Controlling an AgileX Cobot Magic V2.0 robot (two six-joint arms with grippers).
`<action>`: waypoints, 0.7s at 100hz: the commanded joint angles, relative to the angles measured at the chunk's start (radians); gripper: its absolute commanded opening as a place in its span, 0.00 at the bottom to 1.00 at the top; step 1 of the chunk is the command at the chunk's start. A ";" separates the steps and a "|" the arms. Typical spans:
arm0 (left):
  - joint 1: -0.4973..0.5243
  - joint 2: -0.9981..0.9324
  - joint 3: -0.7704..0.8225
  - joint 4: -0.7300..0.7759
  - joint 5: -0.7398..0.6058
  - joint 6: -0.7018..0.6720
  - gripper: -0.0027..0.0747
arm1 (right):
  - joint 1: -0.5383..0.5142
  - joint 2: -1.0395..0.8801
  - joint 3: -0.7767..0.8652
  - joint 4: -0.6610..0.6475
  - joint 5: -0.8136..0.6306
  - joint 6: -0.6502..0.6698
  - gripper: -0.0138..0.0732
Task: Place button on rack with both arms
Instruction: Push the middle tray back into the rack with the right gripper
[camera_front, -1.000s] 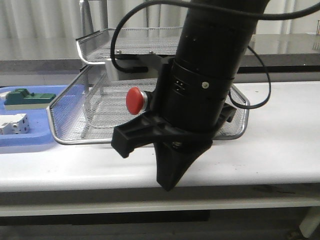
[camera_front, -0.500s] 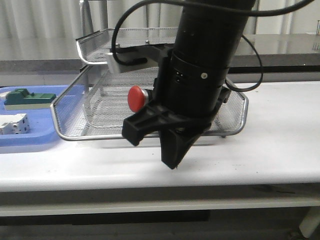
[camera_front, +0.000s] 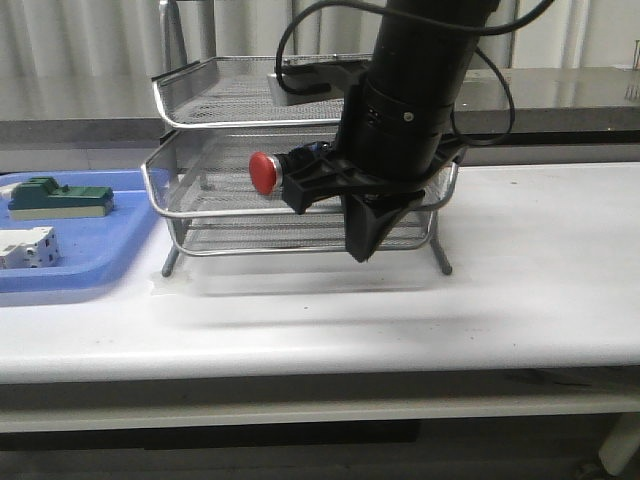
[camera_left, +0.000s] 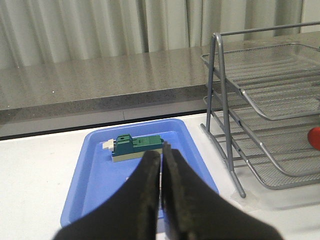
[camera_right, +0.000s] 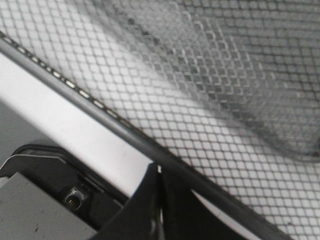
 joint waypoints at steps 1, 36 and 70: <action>0.003 0.007 -0.029 -0.009 -0.081 -0.007 0.04 | -0.025 -0.023 -0.080 -0.044 -0.066 -0.009 0.08; 0.003 0.007 -0.029 -0.009 -0.081 -0.007 0.04 | -0.051 0.024 -0.201 -0.076 -0.073 -0.009 0.08; 0.003 0.007 -0.029 -0.009 -0.081 -0.007 0.04 | -0.046 0.009 -0.212 -0.015 0.063 -0.008 0.08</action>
